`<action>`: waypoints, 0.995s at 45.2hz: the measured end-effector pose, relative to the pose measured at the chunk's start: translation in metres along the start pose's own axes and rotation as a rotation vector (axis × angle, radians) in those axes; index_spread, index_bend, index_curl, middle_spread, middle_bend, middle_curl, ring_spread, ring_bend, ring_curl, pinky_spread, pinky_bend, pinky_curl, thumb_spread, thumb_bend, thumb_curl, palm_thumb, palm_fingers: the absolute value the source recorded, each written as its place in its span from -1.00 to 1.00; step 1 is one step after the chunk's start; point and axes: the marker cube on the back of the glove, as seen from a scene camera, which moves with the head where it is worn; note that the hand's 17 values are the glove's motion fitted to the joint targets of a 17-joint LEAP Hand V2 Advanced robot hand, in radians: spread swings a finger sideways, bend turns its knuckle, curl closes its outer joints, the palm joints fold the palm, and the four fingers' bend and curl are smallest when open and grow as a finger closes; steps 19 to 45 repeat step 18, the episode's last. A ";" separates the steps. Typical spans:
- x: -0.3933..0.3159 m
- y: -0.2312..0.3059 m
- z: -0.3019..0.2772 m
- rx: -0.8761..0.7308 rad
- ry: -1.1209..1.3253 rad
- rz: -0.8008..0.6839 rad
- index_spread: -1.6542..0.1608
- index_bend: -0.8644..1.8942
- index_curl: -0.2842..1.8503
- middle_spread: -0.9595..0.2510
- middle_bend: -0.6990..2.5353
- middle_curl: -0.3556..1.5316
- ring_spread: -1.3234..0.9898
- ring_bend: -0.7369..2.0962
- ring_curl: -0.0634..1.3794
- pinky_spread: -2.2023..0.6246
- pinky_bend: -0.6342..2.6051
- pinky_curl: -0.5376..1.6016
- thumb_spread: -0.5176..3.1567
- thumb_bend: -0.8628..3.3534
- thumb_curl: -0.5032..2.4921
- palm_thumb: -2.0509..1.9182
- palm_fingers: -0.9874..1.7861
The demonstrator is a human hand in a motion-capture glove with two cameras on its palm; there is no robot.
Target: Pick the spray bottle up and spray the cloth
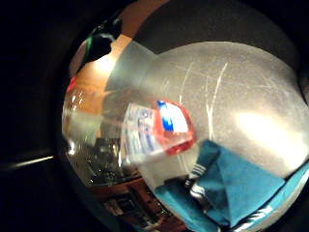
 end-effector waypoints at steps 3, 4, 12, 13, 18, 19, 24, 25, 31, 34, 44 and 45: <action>-0.005 0.011 -0.013 0.024 -0.003 -0.030 0.53 -0.35 -0.41 0.47 -0.44 -0.22 0.07 -0.19 -0.39 0.57 -0.32 -0.11 -0.30 -0.63 -0.27 0.35 -0.07; -0.005 0.016 -0.022 0.031 -0.002 -0.038 0.52 -0.35 -0.42 0.48 -0.45 -0.22 0.08 -0.19 -0.40 0.57 -0.32 -0.12 -0.29 -0.63 -0.28 0.34 -0.08; -0.015 0.053 -0.079 0.069 0.021 -0.066 0.48 -0.31 -0.48 0.51 -0.45 -0.24 0.10 -0.17 -0.43 0.61 -0.30 -0.13 -0.26 -0.61 -0.33 0.32 -0.11; -0.017 0.056 -0.085 0.073 0.025 -0.070 0.48 -0.31 -0.49 0.52 -0.45 -0.24 0.10 -0.18 -0.43 0.62 -0.30 -0.13 -0.25 -0.61 -0.33 0.32 -0.11; -0.028 0.064 -0.096 0.085 0.023 -0.104 0.47 -0.30 -0.50 0.53 -0.45 -0.24 0.11 -0.17 -0.43 0.63 -0.30 -0.14 -0.24 -0.61 -0.35 0.32 -0.12; -0.028 0.064 -0.096 0.085 0.023 -0.104 0.47 -0.30 -0.50 0.53 -0.45 -0.24 0.11 -0.17 -0.43 0.63 -0.30 -0.14 -0.24 -0.61 -0.35 0.32 -0.12; -0.028 0.064 -0.096 0.085 0.023 -0.104 0.47 -0.30 -0.50 0.53 -0.45 -0.24 0.11 -0.17 -0.43 0.63 -0.30 -0.14 -0.24 -0.61 -0.35 0.32 -0.12; -0.028 0.064 -0.096 0.085 0.023 -0.104 0.47 -0.30 -0.50 0.53 -0.45 -0.24 0.11 -0.17 -0.43 0.63 -0.30 -0.14 -0.24 -0.61 -0.35 0.32 -0.12; -0.028 0.064 -0.096 0.085 0.023 -0.104 0.47 -0.30 -0.50 0.53 -0.45 -0.24 0.11 -0.17 -0.43 0.63 -0.30 -0.14 -0.24 -0.61 -0.35 0.32 -0.12; -0.028 0.064 -0.096 0.085 0.023 -0.104 0.47 -0.30 -0.50 0.53 -0.45 -0.24 0.11 -0.17 -0.43 0.63 -0.30 -0.14 -0.24 -0.61 -0.35 0.32 -0.12; -0.028 0.064 -0.096 0.085 0.023 -0.104 0.47 -0.30 -0.50 0.53 -0.45 -0.24 0.11 -0.17 -0.43 0.63 -0.30 -0.14 -0.24 -0.61 -0.35 0.32 -0.12; -0.028 0.064 -0.096 0.085 0.023 -0.104 0.47 -0.30 -0.50 0.53 -0.45 -0.24 0.11 -0.17 -0.43 0.63 -0.30 -0.14 -0.24 -0.61 -0.35 0.32 -0.12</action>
